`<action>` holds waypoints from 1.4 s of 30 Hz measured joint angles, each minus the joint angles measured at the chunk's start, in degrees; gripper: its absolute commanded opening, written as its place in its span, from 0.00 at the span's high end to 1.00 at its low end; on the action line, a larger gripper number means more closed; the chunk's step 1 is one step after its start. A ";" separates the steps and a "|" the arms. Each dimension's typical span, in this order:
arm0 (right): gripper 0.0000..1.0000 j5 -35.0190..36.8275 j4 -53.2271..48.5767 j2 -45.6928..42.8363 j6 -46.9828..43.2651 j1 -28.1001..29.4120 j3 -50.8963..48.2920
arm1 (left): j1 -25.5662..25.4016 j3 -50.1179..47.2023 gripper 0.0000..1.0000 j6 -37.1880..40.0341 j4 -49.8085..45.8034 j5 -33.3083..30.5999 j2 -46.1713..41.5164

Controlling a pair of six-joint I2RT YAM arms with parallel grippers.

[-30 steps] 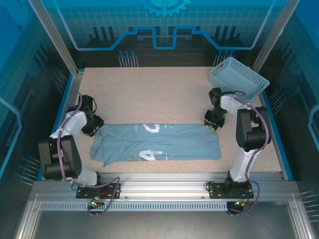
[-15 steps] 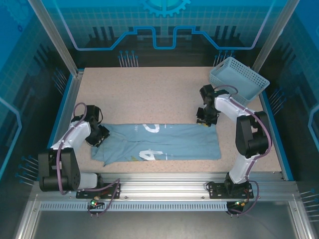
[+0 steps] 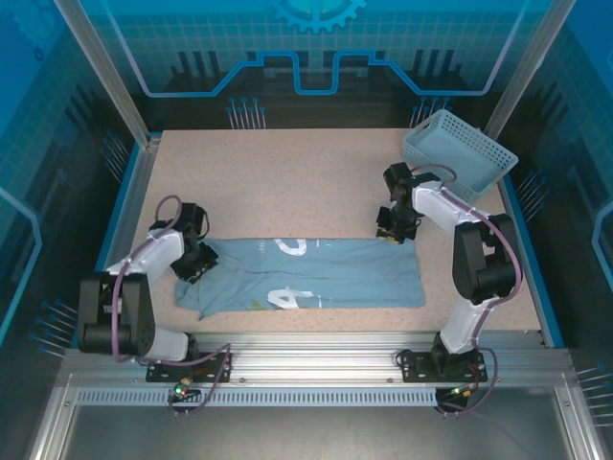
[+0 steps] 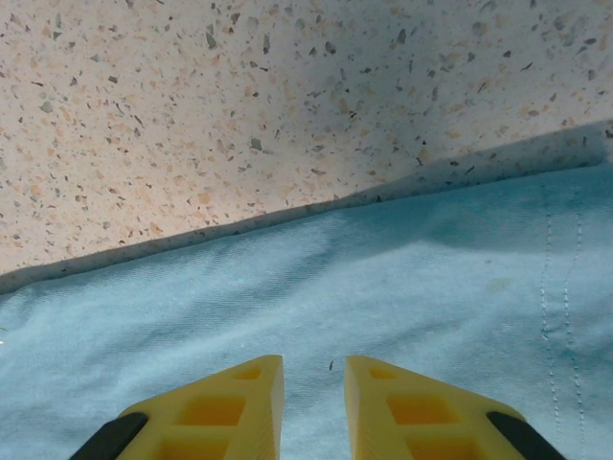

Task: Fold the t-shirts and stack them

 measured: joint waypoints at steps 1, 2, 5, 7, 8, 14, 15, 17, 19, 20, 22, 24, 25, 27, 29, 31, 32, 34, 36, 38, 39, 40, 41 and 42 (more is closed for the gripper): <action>0.76 0.00 0.02 0.00 0.02 0.00 0.00 | -2.64 0.46 0.63 -1.03 -0.55 -0.37 -2.05; 0.76 0.00 0.04 0.00 0.00 0.00 0.00 | -4.94 0.83 0.61 -1.77 -0.70 -0.28 -3.76; 0.76 -0.24 0.04 0.00 0.00 0.02 0.00 | -9.77 1.22 0.57 -3.63 0.83 1.62 -6.14; 0.76 -0.85 0.04 0.00 -0.26 0.28 0.00 | -11.10 1.27 0.56 -4.17 1.84 2.97 -3.72; 0.75 -1.20 0.04 -0.02 -0.46 0.48 0.00 | -11.61 1.40 0.56 -4.17 2.03 3.50 -1.77; 0.73 -5.57 1.97 -1.68 -2.38 3.26 0.00 | -14.56 1.99 0.55 -4.94 3.39 5.73 7.69; 0.73 -6.51 2.36 -2.05 -2.62 3.67 0.00 | -14.91 2.01 0.55 -5.25 3.63 5.84 8.22; 0.73 -8.31 3.06 -2.27 -2.99 4.28 0.00 | -15.37 2.47 0.57 -5.62 3.72 5.90 9.11; 0.74 -9.73 3.48 -1.90 -2.97 4.79 0.00 | -15.76 3.48 0.57 -5.66 3.54 5.73 10.47; 0.75 -10.38 3.48 -1.31 -2.84 4.92 0.00 | -15.89 4.00 0.57 -5.66 3.34 5.57 11.26; 0.76 -10.73 3.15 0.92 -2.19 4.94 0.17 | -15.93 4.87 0.57 -5.66 2.82 5.38 12.24; 0.76 -10.54 2.14 4.44 -1.64 4.83 1.01 | -15.98 5.60 0.58 -5.64 2.67 5.25 13.03; 0.77 -10.47 1.25 6.86 -1.38 4.72 1.90 | -15.98 6.21 0.58 -5.64 2.43 5.22 13.66; 0.76 -10.34 -0.33 11.39 -1.03 4.26 4.09 | -15.98 7.96 0.58 -5.60 1.86 5.16 15.32; 0.77 -10.93 -3.63 14.53 -0.83 3.17 7.80 | -15.93 10.23 0.58 -5.42 1.60 4.96 17.38; 0.77 -9.99 -5.44 17.22 -0.85 1.97 12.70 | -15.50 13.03 0.58 -5.01 1.62 4.90 19.74; 0.77 -9.84 -5.95 18.80 -0.87 1.29 15.13 | -15.28 14.27 0.58 -4.72 1.64 4.90 20.76; 0.77 -9.86 -7.21 22.14 -1.05 -0.17 20.70 | -14.38 17.51 0.58 -3.56 1.88 5.05 23.39; 0.77 -9.51 -8.22 25.44 -1.57 -1.36 26.84 | -13.49 20.70 0.58 -2.34 2.43 5.31 25.68; 0.77 -9.09 -9.18 28.89 -2.25 -2.25 33.05 | -12.74 23.63 0.60 -0.98 3.21 5.33 27.71; 0.77 -8.94 -9.55 30.58 -2.60 -2.62 36.04 | -12.46 25.00 0.62 -0.48 3.48 5.35 28.68; 0.77 -8.92 -9.73 31.89 -2.97 -2.95 38.49 | -12.31 26.08 0.63 0.07 3.65 5.38 29.40; 0.77 -8.87 -9.68 32.33 -3.30 -3.08 39.50 | -12.20 26.93 0.65 0.55 3.69 5.49 29.99; 0.77 -8.76 -9.73 32.44 -3.48 -3.15 39.93 | -12.20 27.56 0.67 0.92 3.72 5.53 30.38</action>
